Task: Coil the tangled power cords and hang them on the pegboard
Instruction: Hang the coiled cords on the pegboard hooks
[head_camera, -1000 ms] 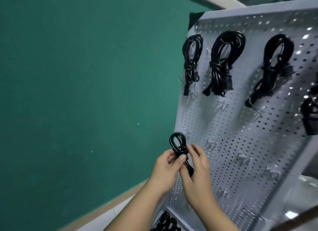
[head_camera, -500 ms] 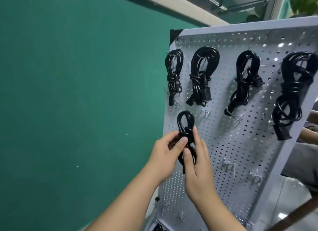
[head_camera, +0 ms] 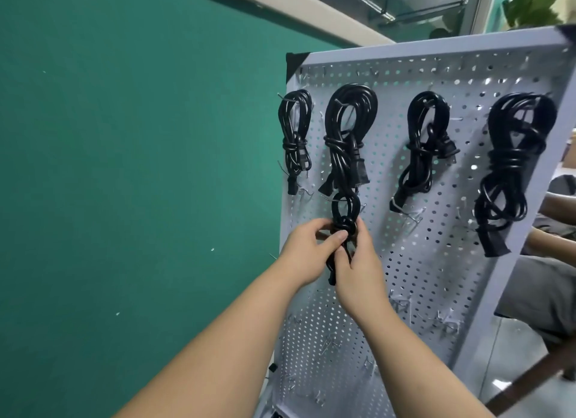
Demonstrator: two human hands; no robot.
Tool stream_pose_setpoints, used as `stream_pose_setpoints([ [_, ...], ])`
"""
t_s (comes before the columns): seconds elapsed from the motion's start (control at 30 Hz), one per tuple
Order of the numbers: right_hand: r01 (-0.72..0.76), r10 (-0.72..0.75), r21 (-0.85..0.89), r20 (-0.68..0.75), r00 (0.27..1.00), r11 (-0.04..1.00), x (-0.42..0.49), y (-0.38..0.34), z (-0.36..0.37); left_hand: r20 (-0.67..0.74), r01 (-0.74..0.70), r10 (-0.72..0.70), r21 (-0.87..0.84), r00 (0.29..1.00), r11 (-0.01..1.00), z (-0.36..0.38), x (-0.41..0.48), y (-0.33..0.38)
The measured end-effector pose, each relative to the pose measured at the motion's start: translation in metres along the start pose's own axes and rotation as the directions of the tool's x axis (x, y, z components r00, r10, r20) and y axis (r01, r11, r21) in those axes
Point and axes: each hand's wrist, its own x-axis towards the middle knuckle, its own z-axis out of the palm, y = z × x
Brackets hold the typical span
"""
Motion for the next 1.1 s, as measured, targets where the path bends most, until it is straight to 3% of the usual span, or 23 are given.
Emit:
stream_pose_setpoints([
  [0.2,0.043,-0.052,-0.219,-0.033,0.998,0.975,0.001,0.008,-0.005,0.021,-0.018,0.015,0.132,1.0,0.991,0.0,0.004,-0.013],
  [0.4,0.065,-0.089,-0.261,-0.08,0.993,0.963,-0.032,0.02,-0.003,0.05,-0.048,0.04,0.174,0.998,0.984,-0.005,-0.025,-0.032],
  [0.5,0.129,-0.18,-0.259,-0.184,0.966,0.957,-0.051,0.023,0.001,-0.026,-0.027,0.03,0.097,0.999,0.995,-0.015,-0.047,-0.051],
  [0.6,0.31,-0.37,-0.277,-0.197,0.908,0.909,-0.084,0.036,0.022,-0.078,0.078,-0.076,0.023,0.994,0.997,-0.025,-0.086,-0.091],
  [0.67,0.329,-0.363,-0.242,-0.114,0.925,0.913,-0.109,0.052,0.046,-0.086,0.213,-0.213,-0.014,0.973,0.977,-0.029,-0.118,-0.127],
  [0.77,0.208,-0.188,-0.215,0.111,0.976,0.954,-0.135,0.089,0.084,-0.069,0.476,-0.473,0.039,0.878,0.879,-0.03,-0.165,-0.182],
  [0.87,0.042,0.074,-0.301,0.366,0.928,0.953,-0.154,0.148,0.111,-0.006,0.577,-0.596,0.26,0.803,0.774,-0.028,-0.196,-0.228],
  [0.97,-0.212,0.468,-0.502,0.464,0.752,0.838,-0.184,0.217,0.114,0.144,0.545,-0.661,0.451,0.737,0.706,-0.024,-0.223,-0.257],
  [1.1,-0.307,0.787,-0.76,0.407,0.464,0.573,-0.22,0.28,0.109,0.3,0.495,-0.722,0.564,0.623,0.661,-0.01,-0.249,-0.287],
])
